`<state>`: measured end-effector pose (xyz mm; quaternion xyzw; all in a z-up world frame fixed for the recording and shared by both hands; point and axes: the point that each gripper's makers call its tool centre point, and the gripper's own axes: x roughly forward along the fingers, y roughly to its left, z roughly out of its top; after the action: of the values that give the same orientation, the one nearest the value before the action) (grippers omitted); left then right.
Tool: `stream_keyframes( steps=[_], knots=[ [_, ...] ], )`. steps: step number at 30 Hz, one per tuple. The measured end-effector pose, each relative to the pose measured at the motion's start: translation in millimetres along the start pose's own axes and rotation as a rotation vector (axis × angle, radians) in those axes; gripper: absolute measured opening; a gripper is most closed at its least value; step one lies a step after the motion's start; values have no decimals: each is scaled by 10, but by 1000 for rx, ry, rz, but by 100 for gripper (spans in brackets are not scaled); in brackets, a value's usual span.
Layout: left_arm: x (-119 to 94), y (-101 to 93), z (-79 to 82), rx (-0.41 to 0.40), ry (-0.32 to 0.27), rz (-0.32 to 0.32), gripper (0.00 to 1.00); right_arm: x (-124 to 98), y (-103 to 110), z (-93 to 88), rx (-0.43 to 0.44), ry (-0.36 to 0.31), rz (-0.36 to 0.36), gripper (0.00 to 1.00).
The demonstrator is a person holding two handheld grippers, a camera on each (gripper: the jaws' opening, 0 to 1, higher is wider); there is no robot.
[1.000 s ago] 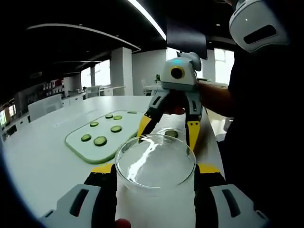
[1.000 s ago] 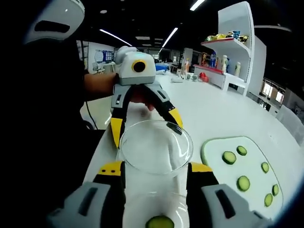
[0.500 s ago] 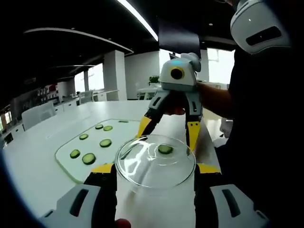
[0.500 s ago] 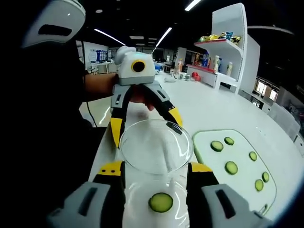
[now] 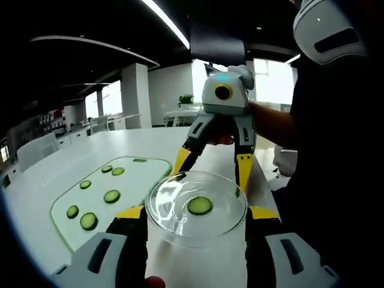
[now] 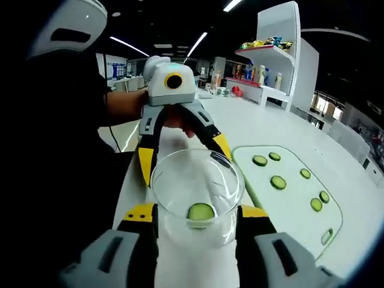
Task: Open the petri dish lid, add cucumber slices into the petri dish, and close the lid
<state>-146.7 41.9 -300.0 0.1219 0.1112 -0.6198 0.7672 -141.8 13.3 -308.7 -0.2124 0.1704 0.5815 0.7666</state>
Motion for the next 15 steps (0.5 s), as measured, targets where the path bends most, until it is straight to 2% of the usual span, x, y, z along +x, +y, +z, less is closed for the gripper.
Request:
stream_keyframes(
  steps=[8,15],
  knots=[
    [151,-27,38,-4,-1,-15,65,-114,-30,-73,6,0,-13,51],
    [180,-25,15,-4,12,-16,65,-96,-36,-106,11,1,-11,51]
  ],
)
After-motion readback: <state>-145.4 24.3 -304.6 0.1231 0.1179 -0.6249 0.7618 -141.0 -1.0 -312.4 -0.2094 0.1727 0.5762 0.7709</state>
